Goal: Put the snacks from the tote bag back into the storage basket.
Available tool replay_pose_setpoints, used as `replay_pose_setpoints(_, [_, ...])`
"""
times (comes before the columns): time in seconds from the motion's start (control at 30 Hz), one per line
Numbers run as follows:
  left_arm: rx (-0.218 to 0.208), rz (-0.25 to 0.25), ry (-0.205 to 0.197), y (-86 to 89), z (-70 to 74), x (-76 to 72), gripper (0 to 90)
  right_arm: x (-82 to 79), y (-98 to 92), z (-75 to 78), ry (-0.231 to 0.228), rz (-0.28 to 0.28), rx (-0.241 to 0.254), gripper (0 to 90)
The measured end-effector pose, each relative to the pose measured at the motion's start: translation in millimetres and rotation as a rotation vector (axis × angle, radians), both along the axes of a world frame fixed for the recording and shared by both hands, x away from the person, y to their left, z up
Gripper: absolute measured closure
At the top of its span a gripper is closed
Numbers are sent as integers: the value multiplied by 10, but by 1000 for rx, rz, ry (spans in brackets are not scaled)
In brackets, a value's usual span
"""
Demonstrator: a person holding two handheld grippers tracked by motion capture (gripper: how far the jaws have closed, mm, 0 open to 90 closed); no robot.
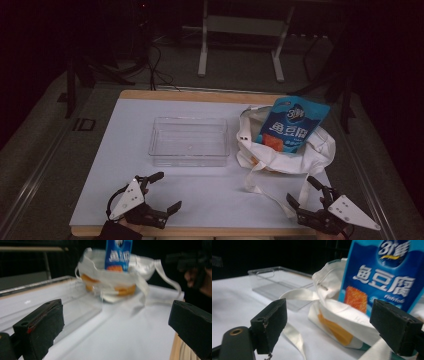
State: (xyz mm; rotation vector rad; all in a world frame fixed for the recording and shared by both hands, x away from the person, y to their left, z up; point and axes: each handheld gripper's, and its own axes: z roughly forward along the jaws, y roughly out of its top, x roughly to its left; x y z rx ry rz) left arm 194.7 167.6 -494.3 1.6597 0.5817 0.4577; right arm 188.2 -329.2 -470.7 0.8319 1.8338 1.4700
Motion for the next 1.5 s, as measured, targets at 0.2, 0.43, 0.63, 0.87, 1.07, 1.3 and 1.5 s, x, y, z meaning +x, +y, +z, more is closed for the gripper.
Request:
replay_pose_setpoints(0.2, [-19, -11, 14, -40, 76, 2, 3, 32, 84, 12, 35, 79, -51, 142])
replay_pose_setpoints(0.43, [-6, -115, 90, -285, 152, 53, 3, 78, 55, 138, 69, 134, -63, 122])
replay_pose_setpoints(0.63, [-19, -111, 61, -303, 172, 54, 3, 84, 25, 147, 83, 131, -32, 119])
replay_pose_setpoints(0.87, [-55, -75, 38, -240, 167, 104, 3, 87, 52, 112, 66, 116, -47, 122])
replay_pose_setpoints(1.07, [-11, -120, 32, -333, 225, 101, 3, 130, 7, 198, 84, 162, -40, 133])
replay_pose_setpoints(1.3, [-31, -160, 70, -469, 383, 244, 3, 195, -86, 347, 88, 155, -36, 117])
replay_pose_setpoints(1.5, [-46, -180, 60, -582, 466, 440, 3, 276, -178, 477, 68, 109, -7, 117])
